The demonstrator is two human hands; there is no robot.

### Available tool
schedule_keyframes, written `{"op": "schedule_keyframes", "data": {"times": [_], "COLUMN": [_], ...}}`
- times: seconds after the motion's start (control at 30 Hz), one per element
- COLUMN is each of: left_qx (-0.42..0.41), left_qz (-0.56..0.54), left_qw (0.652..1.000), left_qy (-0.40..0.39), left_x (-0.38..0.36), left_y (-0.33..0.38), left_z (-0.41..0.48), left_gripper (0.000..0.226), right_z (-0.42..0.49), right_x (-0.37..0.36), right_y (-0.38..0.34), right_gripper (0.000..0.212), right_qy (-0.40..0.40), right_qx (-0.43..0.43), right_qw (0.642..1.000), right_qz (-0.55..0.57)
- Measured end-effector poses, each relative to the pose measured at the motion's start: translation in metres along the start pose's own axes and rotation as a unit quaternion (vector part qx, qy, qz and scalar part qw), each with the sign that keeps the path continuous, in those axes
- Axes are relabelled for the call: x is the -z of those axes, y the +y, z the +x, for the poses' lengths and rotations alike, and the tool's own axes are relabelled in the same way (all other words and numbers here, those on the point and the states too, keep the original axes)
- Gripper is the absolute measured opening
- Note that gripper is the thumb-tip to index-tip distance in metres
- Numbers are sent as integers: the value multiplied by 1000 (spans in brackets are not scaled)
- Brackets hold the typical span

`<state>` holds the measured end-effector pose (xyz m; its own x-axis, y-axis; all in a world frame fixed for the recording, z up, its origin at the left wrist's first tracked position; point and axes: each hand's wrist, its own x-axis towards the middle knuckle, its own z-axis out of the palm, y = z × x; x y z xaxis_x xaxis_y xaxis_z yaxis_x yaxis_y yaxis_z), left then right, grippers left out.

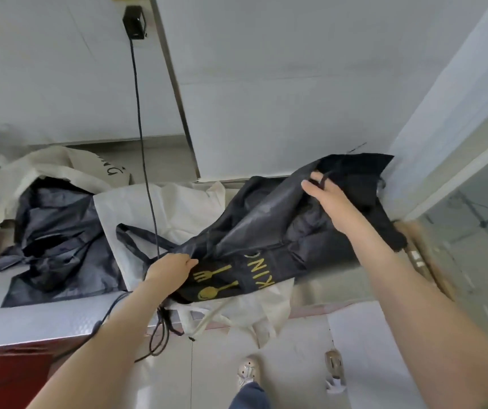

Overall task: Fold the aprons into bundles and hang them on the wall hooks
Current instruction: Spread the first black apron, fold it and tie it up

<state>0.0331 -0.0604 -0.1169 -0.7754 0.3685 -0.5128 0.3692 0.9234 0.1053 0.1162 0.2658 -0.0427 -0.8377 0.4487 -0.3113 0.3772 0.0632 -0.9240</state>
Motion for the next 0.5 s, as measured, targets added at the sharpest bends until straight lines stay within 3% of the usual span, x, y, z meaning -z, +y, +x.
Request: {"op": "schedule_keyframes", "data": {"times": [0.1,0.17,0.23,0.33,0.4,0.5], "left_qx": [21,27,13,1,16,24], "left_qz": [-47,-96,-102,-185,-211,-150], "left_qw": [999,995,995,982,975,987], "left_qy": [1,12,13,37,72,44], "left_x": [-2,-1,2,11,15,17], "left_y": [-12,-15,-17,-17,-21,-34], "left_z": [22,35,43,51,58,63], "left_gripper": [40,38,38,42,35,34], "right_z": [18,14,0,-9,1,7], "right_x": [-46,-79,-108,-133,-138,-134], "right_y": [36,59,72,85,96,111], "right_gripper": [94,109,112,106,96,87], "right_qy": [-24,-8,-24,-156,-231,-225], "right_qx": [-8,-3,56,178,137,64], "right_qw": [976,946,908,818,793,800], "right_qz": [-217,-325,-414,-524,-547,-552]}}
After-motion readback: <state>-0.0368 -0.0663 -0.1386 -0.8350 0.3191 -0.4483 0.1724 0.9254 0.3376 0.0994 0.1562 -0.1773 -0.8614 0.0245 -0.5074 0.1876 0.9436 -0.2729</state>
